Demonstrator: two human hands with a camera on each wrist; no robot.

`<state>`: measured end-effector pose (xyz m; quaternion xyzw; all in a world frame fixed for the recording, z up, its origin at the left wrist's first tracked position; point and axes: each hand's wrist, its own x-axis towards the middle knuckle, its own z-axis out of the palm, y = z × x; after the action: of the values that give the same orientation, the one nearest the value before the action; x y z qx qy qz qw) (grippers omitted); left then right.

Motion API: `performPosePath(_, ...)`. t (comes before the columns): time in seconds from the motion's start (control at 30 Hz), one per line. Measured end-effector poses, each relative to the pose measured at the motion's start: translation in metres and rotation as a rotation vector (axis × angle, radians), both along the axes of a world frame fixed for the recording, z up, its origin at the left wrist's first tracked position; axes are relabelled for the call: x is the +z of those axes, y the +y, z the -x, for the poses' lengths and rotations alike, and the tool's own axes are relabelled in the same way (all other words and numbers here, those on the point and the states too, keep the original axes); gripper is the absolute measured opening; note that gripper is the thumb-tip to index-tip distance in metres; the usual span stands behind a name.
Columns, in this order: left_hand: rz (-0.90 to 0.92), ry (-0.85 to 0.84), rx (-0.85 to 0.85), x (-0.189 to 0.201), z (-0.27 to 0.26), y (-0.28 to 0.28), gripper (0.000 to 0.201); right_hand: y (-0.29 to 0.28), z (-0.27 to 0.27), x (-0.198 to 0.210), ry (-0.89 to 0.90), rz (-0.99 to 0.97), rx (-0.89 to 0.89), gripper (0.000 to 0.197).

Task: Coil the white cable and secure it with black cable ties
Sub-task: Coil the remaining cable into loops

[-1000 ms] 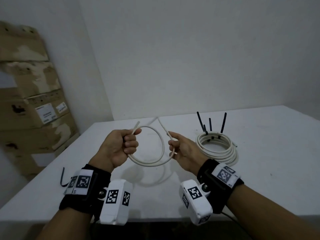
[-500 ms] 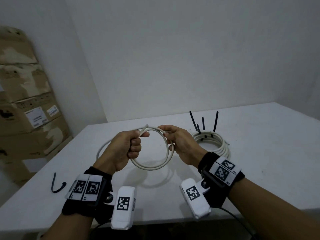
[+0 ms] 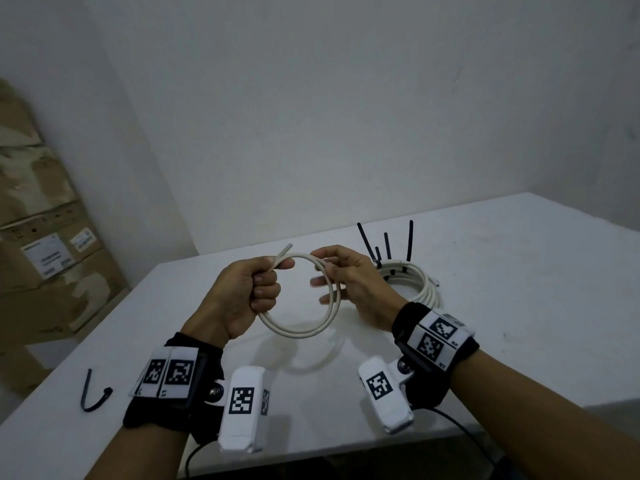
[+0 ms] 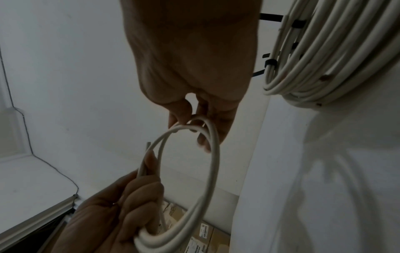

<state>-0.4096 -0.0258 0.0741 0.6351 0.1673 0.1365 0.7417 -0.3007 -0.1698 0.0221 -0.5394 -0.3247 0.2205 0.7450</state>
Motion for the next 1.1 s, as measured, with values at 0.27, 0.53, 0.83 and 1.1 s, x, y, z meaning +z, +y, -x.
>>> performPosePath(0.27, -0.570, -0.103, 0.275, -0.014, -0.013, -0.013, 0.009, -0.002, -0.006, -0.003, 0.081, -0.082, -0.019, 0.027)
performPosePath(0.53, -0.987, -0.145, 0.387, -0.018, -0.016, -0.015, 0.017, -0.005, -0.006, 0.011, 0.043, -0.037, -0.072, 0.022)
performPosePath(0.83, -1.337, -0.188, 0.366, -0.024, -0.017, -0.015, 0.027, -0.003, -0.009, 0.018, 0.060, -0.117, -0.102, 0.016)
performPosePath(1.1, -1.232, -0.238, 0.187, -0.021, -0.015, -0.004, 0.025, 0.001, -0.013, 0.028, 0.110, -0.132, -0.073, 0.019)
